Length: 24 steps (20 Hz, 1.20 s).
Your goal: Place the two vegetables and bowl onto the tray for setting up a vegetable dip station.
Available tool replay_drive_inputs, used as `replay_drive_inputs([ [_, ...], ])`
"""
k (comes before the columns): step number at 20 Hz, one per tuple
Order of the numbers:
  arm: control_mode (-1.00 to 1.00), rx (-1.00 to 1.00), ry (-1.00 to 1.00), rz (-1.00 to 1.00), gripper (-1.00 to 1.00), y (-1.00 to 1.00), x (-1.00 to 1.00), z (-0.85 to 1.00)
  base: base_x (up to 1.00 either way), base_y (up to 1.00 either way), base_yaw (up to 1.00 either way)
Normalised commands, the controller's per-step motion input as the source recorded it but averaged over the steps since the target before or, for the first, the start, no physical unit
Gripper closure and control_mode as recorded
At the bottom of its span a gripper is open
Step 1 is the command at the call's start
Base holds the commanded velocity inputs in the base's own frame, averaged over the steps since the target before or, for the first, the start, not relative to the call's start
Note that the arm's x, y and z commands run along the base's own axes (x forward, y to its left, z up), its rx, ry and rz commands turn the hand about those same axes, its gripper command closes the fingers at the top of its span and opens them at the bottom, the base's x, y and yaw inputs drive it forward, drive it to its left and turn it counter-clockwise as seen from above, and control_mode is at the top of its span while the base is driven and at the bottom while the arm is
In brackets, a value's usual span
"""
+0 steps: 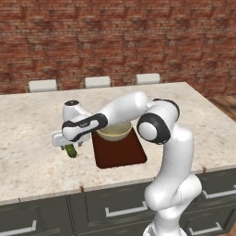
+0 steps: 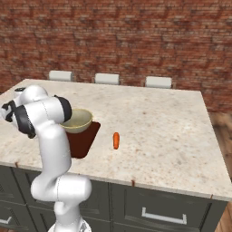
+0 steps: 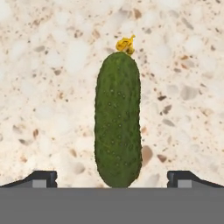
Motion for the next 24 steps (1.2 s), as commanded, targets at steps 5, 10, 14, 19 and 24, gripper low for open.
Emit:
replay_drive_inputs([
  [5,-1.0,-0.01,0.0,0.03,-1.0,-0.01,0.0,-0.24,0.0,0.0,0.0],
  [10,-1.0,0.0,0.0,0.05,-1.0,0.0,0.0,-0.23,0.0,0.0,0.0],
  [14,-1.0,0.0,0.0,0.01,1.0,0.0,0.0,-0.2,0.0,0.0,0.0],
  [19,-1.0,0.0,0.0,0.01,1.0,0.0,0.0,-0.19,0.0,0.0,0.0],
  [24,-1.0,0.0,0.0,0.0,1.0,0.0,0.0,-0.11,0.0,0.0,0.0],
])
